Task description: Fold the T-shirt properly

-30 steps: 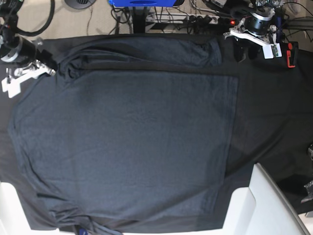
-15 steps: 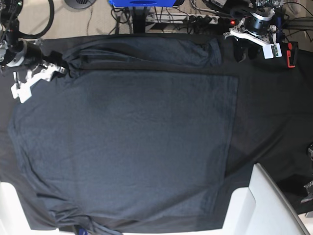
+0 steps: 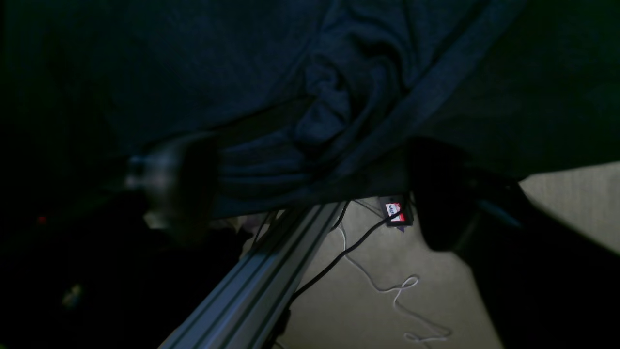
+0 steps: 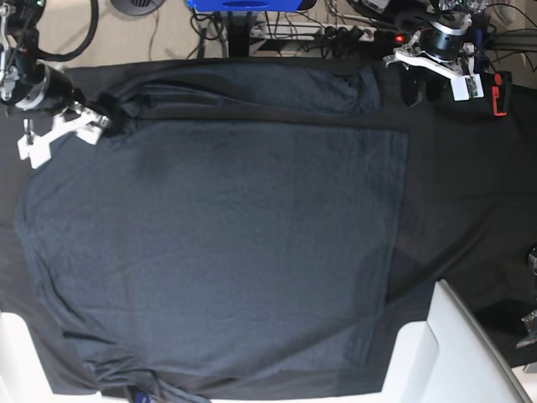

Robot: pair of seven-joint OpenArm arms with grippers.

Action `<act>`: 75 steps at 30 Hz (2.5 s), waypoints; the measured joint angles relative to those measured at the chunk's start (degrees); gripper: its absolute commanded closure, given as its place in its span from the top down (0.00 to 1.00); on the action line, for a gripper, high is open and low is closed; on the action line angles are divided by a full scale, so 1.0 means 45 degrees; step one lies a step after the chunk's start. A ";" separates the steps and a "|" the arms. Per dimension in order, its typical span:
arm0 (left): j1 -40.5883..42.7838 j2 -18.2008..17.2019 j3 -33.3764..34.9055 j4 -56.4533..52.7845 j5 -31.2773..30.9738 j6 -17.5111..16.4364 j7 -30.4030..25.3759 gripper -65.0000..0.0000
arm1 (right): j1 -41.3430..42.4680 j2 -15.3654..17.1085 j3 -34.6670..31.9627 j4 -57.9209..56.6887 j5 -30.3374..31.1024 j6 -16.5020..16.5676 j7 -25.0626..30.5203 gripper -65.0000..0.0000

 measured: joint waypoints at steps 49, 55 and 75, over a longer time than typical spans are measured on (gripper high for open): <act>-0.2633 0.0092 0.3861 -0.2890 -0.0049 0.0000 0.0000 0.00 | 0.1345 -0.0359 0.3643 -0.5061 -0.0092 0.3759 0.1651 0.89; -0.2511 -0.0058 0.3842 -0.2118 -0.0049 0.0000 -0.0005 0.00 | 0.2176 -0.0389 0.3643 -0.5649 -0.0019 0.3808 0.1554 0.61; -0.2501 -0.0024 0.3842 -0.2161 -0.0044 0.0049 0.0000 0.00 | 0.2200 -0.1132 0.2681 -0.6402 -0.0102 0.3706 0.0952 0.57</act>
